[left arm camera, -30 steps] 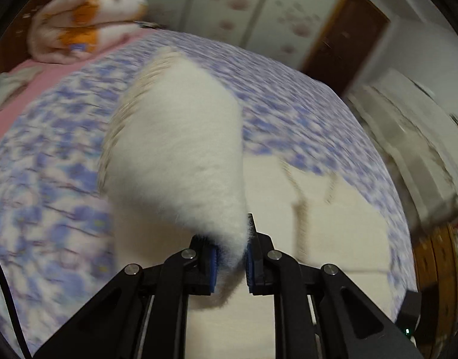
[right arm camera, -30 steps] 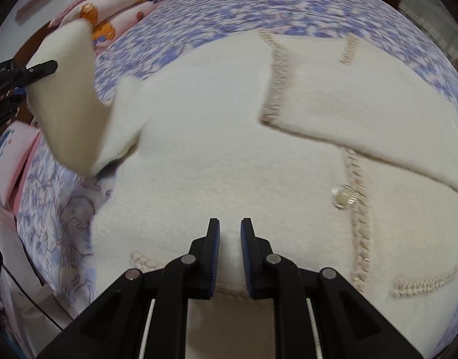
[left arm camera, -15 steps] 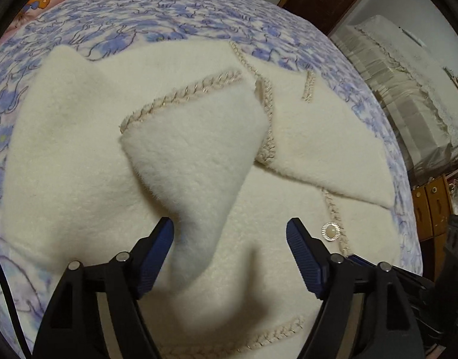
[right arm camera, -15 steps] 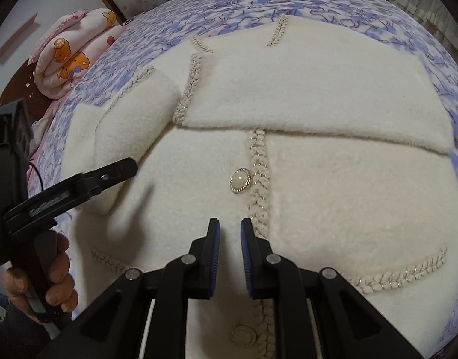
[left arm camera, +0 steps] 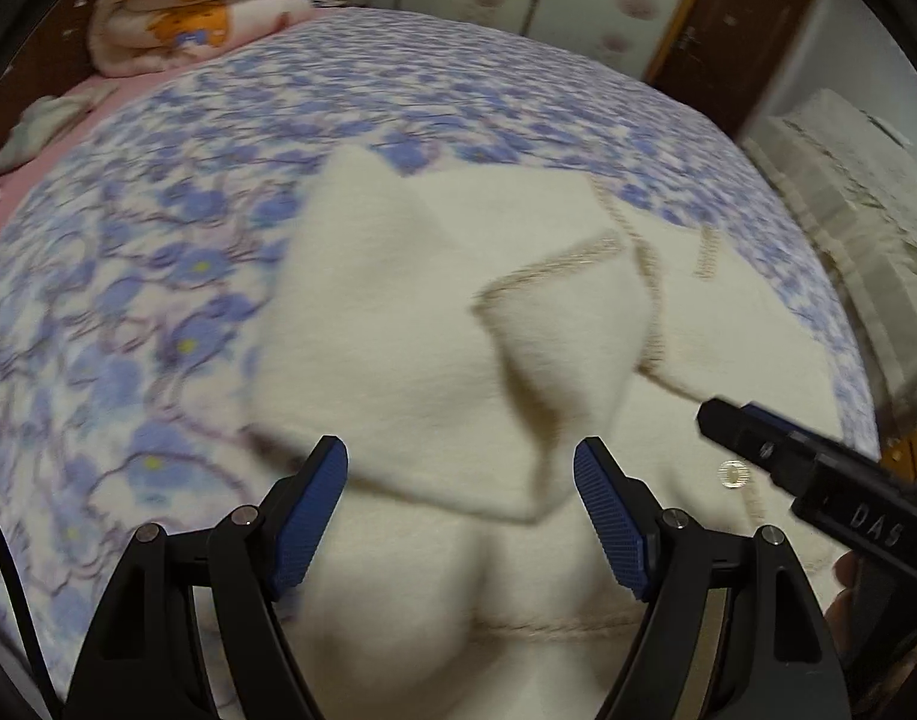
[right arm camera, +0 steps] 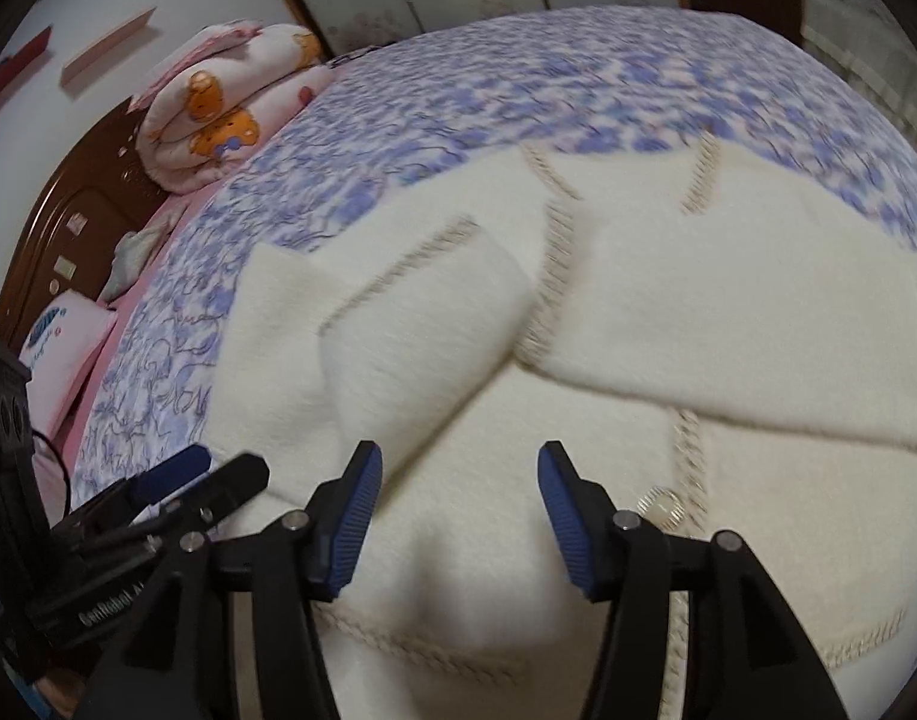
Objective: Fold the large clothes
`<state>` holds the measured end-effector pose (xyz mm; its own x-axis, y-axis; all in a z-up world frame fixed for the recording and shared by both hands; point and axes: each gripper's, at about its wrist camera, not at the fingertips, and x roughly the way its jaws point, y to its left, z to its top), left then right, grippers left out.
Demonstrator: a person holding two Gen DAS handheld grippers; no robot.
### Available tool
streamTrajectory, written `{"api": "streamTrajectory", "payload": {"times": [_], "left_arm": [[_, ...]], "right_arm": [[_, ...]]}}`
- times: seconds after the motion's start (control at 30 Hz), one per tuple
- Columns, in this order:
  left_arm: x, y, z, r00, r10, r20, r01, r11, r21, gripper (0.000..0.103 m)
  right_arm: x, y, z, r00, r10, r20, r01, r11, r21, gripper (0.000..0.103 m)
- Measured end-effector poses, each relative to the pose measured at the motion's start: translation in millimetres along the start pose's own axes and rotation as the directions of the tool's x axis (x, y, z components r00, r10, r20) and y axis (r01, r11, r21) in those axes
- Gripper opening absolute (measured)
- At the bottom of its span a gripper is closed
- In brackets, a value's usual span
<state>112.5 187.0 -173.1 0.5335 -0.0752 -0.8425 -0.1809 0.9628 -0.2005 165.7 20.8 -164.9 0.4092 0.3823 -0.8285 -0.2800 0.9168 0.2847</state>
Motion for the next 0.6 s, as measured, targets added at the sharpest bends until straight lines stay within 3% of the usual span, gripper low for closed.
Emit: {"api": "streamTrajectory", "payload": {"times": [0.1,0.27,0.43,0.47,0.5,0.53,0.6], "left_arm": [[-3,23,-11,0.999,0.054,-0.004,-0.055,0.997,-0.046,0.077],[0,54,-29,0.997,0.067,-0.039,-0.071,0.992,-0.103,0.077],[9,66,-41,0.995,0.067,-0.080,-0.077,0.988,-0.133,0.077],[10,65,-42,0.994,0.062,-0.086,-0.074,0.987,-0.140,0.077],[10,65,-42,0.995,0.056,-0.087,-0.069,0.986,-0.149,0.077],[9,65,-42,0.995,0.052,-0.084,-0.065,0.986,-0.154,0.077],[4,62,-41,0.997,0.045,-0.067,-0.055,0.987,-0.153,0.077]], "right_arm": [[20,23,6,0.999,-0.025,-0.023,0.023,0.996,-0.082,0.057],[67,51,6,0.990,-0.109,-0.091,0.091,0.979,-0.182,0.057],[96,69,6,0.958,-0.275,-0.079,0.242,0.926,-0.291,0.056],[97,71,8,0.956,-0.285,-0.066,0.252,0.919,-0.304,0.049],[94,71,12,0.958,-0.280,-0.053,0.251,0.916,-0.313,0.027],[88,72,17,0.961,-0.272,-0.039,0.246,0.916,-0.318,0.018],[65,71,32,0.974,-0.227,0.013,0.220,0.928,-0.301,0.016]]}}
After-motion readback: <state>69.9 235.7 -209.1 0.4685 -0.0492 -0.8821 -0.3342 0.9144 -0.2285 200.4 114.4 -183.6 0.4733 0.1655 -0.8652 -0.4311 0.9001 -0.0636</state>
